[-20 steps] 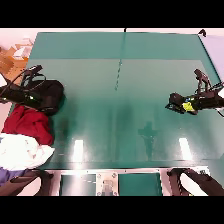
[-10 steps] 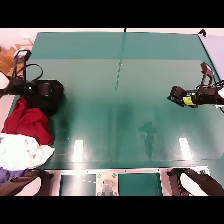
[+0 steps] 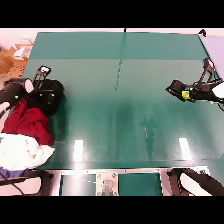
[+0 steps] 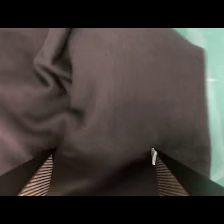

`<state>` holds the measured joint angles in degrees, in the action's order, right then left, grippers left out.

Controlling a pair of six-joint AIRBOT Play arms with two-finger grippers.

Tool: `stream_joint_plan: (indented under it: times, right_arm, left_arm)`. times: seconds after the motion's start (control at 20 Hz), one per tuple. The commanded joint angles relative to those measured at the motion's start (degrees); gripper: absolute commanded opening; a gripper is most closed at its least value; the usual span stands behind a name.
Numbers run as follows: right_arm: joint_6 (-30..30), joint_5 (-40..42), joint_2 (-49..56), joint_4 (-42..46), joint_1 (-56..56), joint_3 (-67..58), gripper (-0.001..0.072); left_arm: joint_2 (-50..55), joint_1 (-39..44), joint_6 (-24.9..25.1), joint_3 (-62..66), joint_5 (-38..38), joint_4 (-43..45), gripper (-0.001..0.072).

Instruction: Fold the shirts.

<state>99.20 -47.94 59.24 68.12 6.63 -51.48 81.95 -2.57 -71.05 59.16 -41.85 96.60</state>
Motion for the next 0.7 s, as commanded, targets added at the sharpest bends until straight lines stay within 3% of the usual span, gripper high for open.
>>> stream_joint_plan:
  times: [0.0, 0.05, 0.1, 0.3, 0.4, 0.65]
  right_arm:
    - [0.0, 0.7, 2.5, 0.0, 0.0, 0.0, 0.0295]
    - [0.0, 0.6, 2.5, 0.0, 0.0, 0.0, 0.0230]
    - [-0.1, 0.6, 2.5, 0.0, 0.0, 0.0, 0.0196]
    - [-2.4, -1.0, 2.5, 0.0, 0.0, 0.0, 0.0061]
    - [-2.4, -2.9, 2.5, 0.0, 0.9, -0.5, 0.0039]
    - [-4.2, -11.1, 2.4, 0.0, 5.4, -3.2, 0.0014]
  left_arm:
    - [3.7, 0.0, 1.7, 0.0, 6.2, 3.6, 0.0360]
    - [3.7, 0.0, 1.7, 0.7, 5.8, 3.6, 0.0049]
    - [3.7, 0.0, 1.6, 2.1, 4.1, 3.4, 0.0023]
    - [1.9, 0.0, 1.6, 12.2, -13.3, -3.8, 0.0021]
    - [-1.9, 1.3, 3.5, 17.4, -19.4, -10.0, 0.0021]
    - [-12.5, 13.7, 4.0, 27.1, -20.2, -21.1, 0.0021]
